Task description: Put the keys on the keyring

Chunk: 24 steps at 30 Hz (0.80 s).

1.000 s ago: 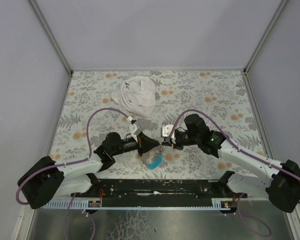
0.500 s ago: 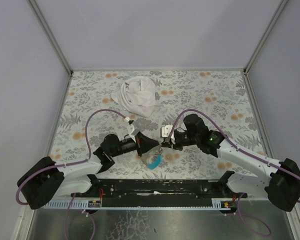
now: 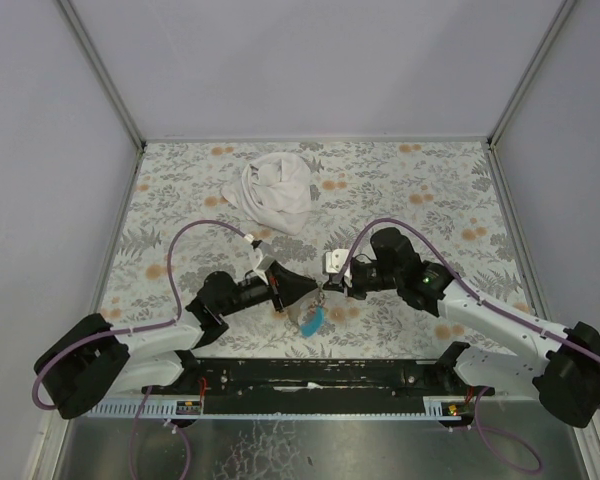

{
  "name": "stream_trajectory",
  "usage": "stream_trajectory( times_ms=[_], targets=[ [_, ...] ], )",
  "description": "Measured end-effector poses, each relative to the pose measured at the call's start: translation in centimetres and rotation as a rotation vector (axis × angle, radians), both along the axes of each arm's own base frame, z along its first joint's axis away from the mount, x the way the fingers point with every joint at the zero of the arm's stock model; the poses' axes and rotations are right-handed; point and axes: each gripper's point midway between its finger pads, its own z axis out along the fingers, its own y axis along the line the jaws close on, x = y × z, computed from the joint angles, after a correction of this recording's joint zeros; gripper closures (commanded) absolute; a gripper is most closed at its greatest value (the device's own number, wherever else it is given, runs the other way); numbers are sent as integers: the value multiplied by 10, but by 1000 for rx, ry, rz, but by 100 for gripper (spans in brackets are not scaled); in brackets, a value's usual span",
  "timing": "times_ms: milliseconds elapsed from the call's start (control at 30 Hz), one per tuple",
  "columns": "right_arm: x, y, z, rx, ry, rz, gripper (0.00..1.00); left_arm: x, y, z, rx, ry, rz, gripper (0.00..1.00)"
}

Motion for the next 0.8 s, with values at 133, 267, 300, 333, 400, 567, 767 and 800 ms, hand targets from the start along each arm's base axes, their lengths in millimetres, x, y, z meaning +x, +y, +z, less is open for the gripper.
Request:
stream_trajectory(
  times_ms=[133, 267, 300, 333, 400, 567, 767, 800],
  targets=[
    [2, -3, 4, 1, -18, -14, 100, 1, 2, 4, -8, -6, 11, 76],
    [1, -3, 5, -1, -21, -13, 100, 2, 6, 8, -3, -23, 32, 70],
    [1, -3, 5, -3, -21, -13, 100, 3, 7, 8, 2, -23, 40, 68],
    [1, -4, 5, -4, -21, -12, 100, 3, 8, 7, 9, -22, 44, 67],
    [1, -4, 6, -8, -23, -10, 100, 3, 9, 5, 27, -25, 49, 66],
    [2, -6, 9, -23, -25, -12, 100, 7, 8, 8, 80, -30, 51, 61],
    [4, -3, 23, -12, -46, -5, 100, 8, 6, 21, 96, -19, 44, 56],
    [4, -2, 25, -11, -49, -3, 100, 8, 5, 23, 97, -14, 44, 55]
  ],
)
